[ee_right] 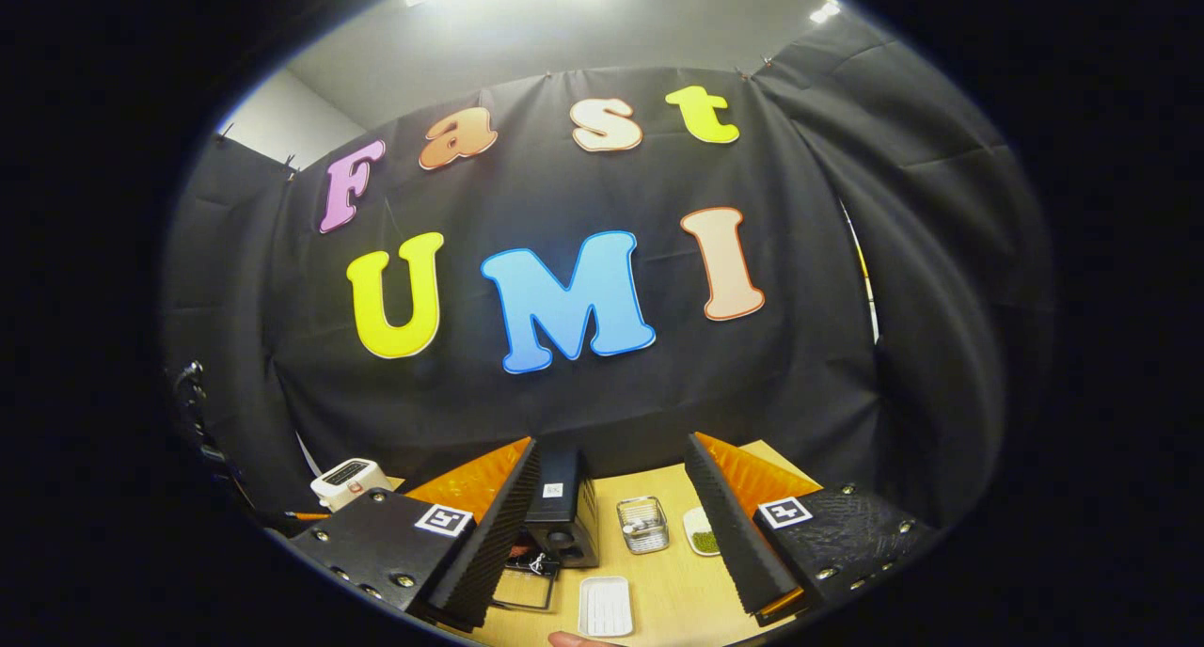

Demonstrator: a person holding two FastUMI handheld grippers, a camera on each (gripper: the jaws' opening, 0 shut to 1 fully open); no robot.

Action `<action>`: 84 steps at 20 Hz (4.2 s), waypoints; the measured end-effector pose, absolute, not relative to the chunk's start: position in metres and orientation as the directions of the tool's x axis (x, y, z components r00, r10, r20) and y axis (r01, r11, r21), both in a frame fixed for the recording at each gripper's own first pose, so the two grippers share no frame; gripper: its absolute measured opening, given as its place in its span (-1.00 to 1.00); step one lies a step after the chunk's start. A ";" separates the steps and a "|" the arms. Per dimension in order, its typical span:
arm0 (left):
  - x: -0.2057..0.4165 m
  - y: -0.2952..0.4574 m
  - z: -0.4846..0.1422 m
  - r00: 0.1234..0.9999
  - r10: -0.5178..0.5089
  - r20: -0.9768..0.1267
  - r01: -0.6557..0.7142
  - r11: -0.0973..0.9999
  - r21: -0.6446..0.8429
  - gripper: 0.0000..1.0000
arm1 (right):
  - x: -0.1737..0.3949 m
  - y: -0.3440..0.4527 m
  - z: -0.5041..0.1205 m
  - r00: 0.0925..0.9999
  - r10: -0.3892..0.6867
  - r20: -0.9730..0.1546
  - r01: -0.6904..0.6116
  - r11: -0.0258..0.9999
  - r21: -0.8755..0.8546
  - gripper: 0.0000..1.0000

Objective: Open the electric oven with the left hand, put the food in, and close the electric oven.

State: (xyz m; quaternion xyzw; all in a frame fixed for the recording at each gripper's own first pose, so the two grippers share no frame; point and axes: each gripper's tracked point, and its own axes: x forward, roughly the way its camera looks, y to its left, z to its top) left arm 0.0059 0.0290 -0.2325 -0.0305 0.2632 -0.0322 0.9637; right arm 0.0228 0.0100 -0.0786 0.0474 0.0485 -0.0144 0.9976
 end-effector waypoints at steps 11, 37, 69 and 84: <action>-0.037 0.043 -0.388 0.533 -0.046 -0.845 -0.044 0.996 -0.082 0.97 | 0.018 -0.019 -0.098 0.984 -0.073 -0.160 0.088 0.992 0.089 0.89; -0.033 0.054 -0.506 0.222 -0.014 -0.975 -0.007 1.000 -0.016 0.97 | 0.018 -0.052 -0.118 0.961 -0.174 -0.214 0.195 0.977 0.082 0.90; 0.002 0.045 -0.405 0.503 0.009 -0.864 0.052 0.998 0.041 0.97 | 0.026 -0.040 -0.102 0.976 -0.109 -0.191 0.128 0.987 0.092 0.91; 0.044 0.012 -0.162 0.953 0.007 -0.301 -0.012 1.000 -0.015 1.00 | 0.027 -0.037 -0.046 0.994 0.008 -0.106 -0.011 1.000 -0.028 0.91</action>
